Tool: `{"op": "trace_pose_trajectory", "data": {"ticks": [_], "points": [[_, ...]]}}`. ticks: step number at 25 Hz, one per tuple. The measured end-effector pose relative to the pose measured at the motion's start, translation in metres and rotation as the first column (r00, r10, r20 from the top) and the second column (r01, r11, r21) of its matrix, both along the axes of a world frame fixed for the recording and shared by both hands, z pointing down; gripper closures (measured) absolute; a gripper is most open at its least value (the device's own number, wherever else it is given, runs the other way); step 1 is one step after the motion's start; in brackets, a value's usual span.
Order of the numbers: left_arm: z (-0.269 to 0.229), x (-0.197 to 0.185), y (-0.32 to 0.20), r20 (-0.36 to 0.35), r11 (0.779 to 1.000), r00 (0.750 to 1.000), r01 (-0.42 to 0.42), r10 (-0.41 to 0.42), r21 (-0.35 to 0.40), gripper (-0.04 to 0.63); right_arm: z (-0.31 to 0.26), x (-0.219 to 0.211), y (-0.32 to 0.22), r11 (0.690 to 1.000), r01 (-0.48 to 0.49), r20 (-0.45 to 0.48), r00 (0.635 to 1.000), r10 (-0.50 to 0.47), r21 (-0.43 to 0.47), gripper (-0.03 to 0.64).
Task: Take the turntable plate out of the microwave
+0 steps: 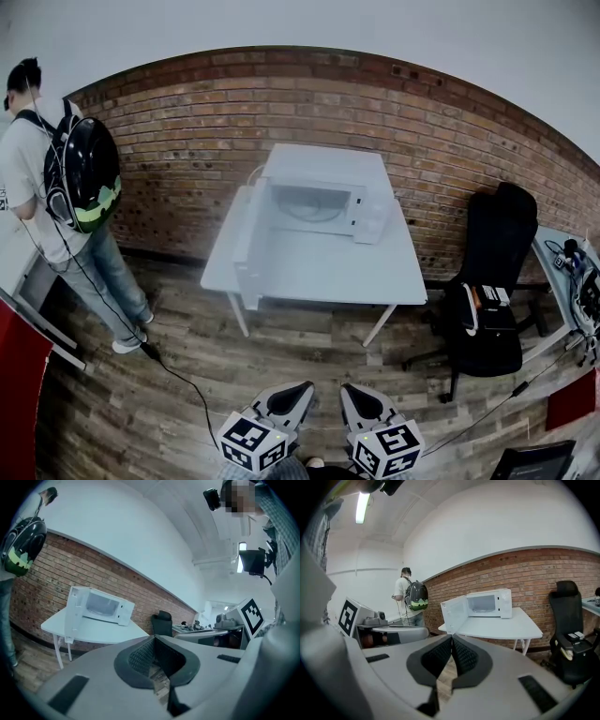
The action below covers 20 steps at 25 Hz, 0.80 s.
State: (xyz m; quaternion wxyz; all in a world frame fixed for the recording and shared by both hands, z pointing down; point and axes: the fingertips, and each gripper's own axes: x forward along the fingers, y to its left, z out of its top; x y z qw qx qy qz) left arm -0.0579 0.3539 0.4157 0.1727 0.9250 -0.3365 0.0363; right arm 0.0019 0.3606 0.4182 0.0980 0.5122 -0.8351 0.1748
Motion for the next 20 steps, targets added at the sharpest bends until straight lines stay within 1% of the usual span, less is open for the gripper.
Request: {"op": "trace_pose_trajectory", "data": {"ticks": [4, 8, 15, 20], "points": [[-0.006, 0.004, 0.0, 0.009, 0.999, 1.0, 0.01, -0.01, 0.035, 0.588, -0.003, 0.007, 0.0, 1.0, 0.0, 0.003, 1.0, 0.0, 0.01, 0.598], [-0.009, 0.011, 0.002, 0.0, 0.999, 1.0, 0.023, -0.023, 0.037, 0.588, -0.005, 0.013, 0.002, 1.0, 0.011, 0.001, 1.0, -0.011, 0.014, 0.598], [-0.01, 0.026, 0.013, 0.018, 0.999, 0.999, 0.033, -0.034, 0.039, 0.588, -0.007, 0.028, 0.013, 0.999, 0.028, 0.024, 0.999, -0.029, 0.037, 0.598], [-0.011, 0.032, 0.019, 0.023, 0.996, 0.998, 0.064, -0.066, 0.057, 0.588, -0.003, 0.045, 0.025, 0.999, 0.038, 0.015, 0.999, -0.039, 0.037, 0.598]]}}
